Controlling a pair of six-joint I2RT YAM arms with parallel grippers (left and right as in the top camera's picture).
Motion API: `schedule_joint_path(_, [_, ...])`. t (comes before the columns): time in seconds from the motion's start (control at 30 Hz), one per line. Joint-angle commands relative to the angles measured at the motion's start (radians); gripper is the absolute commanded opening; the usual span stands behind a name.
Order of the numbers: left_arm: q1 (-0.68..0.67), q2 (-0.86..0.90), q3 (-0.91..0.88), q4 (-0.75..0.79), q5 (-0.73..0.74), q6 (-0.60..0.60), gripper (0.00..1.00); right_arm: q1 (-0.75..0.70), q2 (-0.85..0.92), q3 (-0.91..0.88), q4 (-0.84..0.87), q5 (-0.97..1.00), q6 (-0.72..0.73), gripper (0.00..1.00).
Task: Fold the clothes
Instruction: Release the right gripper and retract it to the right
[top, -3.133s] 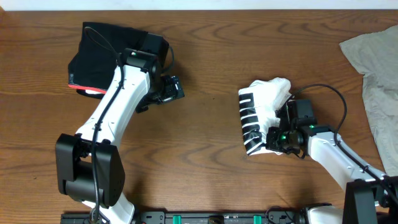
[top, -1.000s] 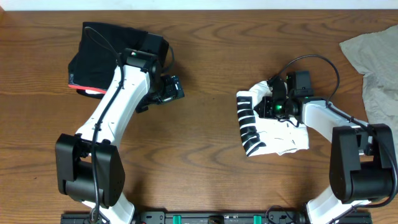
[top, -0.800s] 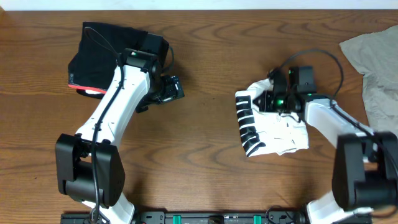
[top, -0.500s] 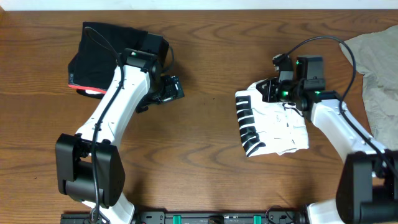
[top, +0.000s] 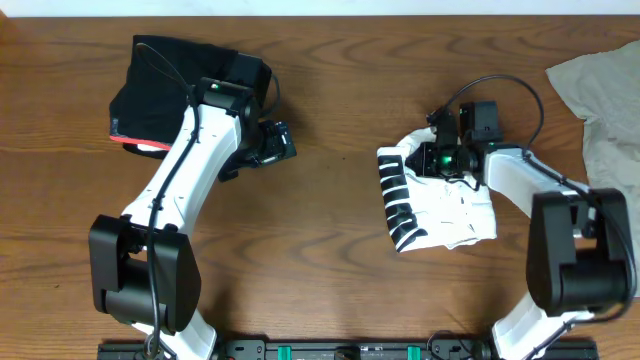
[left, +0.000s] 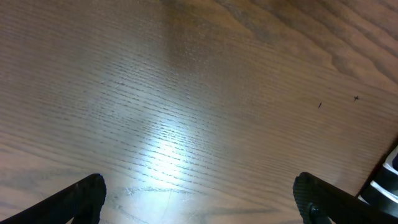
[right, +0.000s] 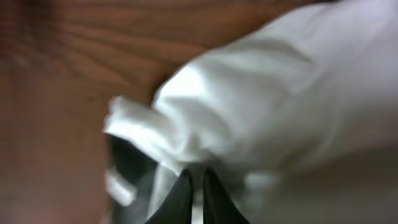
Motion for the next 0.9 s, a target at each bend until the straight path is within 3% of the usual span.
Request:
schedule_joint_path(0.0, [0.001,-0.005,-0.008,-0.005,-0.011,-0.001,0.98,-0.045,-0.175,0.087,-0.094,-0.005,-0.014,0.07])
schedule_joint_path(0.17, [0.001,-0.005,-0.008,-0.002,-0.012,-0.001,0.98,-0.121,-0.376,0.103,-0.335,0.129,-0.014,0.06])
schedule_joint_path(0.4, [0.001,-0.005,-0.008,-0.002,-0.012,-0.001,0.98,-0.176,-0.428,0.063,-0.564,0.139,-0.068,0.02])
schedule_joint_path(0.57, [0.001,-0.005,-0.008,-0.002,-0.012,-0.001,0.98,-0.17,-0.426,-0.094,-0.506,0.147,-0.066,0.02])
schedule_joint_path(0.77, [0.001,-0.005,-0.008,-0.002,-0.012,-0.001,0.98,-0.171,-0.426,-0.346,-0.294,0.366,0.061,0.04])
schedule_joint_path(0.87, [0.001,-0.005,-0.008,-0.002,-0.012,-0.001,0.98,-0.171,-0.426,-0.4,-0.214,0.347,0.063,0.05])
